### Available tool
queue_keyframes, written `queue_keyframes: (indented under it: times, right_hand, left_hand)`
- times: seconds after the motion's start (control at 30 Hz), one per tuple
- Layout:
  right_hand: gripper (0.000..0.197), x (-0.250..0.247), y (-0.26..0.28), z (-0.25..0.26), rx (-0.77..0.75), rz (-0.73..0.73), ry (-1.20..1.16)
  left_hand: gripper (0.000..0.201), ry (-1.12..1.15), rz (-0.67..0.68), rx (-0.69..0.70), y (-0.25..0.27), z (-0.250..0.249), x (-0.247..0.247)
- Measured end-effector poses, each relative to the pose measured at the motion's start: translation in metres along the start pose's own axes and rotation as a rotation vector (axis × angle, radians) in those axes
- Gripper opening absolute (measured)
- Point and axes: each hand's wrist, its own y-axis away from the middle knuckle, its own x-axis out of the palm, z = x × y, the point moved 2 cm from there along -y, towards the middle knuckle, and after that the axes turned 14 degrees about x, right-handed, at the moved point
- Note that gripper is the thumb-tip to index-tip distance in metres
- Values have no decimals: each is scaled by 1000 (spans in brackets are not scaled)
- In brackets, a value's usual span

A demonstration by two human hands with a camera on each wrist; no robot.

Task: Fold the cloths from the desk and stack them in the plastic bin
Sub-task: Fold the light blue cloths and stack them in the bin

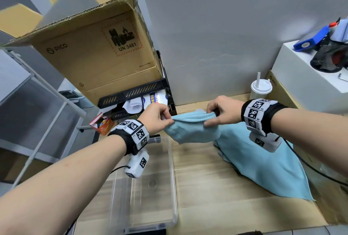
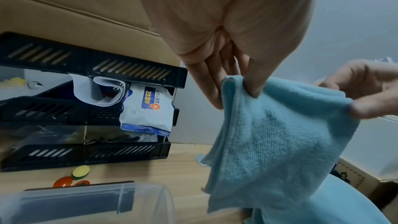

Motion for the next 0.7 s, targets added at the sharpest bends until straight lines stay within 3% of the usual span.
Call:
queue_keyframes:
  times: [0.13, 0.27, 0.4, 0.63, 0.7]
  right_hand:
    - [28, -1, 1, 3, 40, 33, -102]
    - [14, 2, 3, 5, 46, 116, -6]
    - [13, 2, 7, 18, 6, 50, 33]
    - [8, 11, 1, 17, -14, -1, 284]
    - [7, 12, 0, 14, 13, 16, 254]
  left_hand:
    - [16, 38, 42, 6, 0, -5, -1]
    - [11, -44, 94, 114, 2, -7, -4]
    - [33, -72, 245, 130, 0, -6, 6]
    - [28, -111, 262, 137, -11, -14, 11]
    - [27, -119, 258, 138, -13, -16, 9]
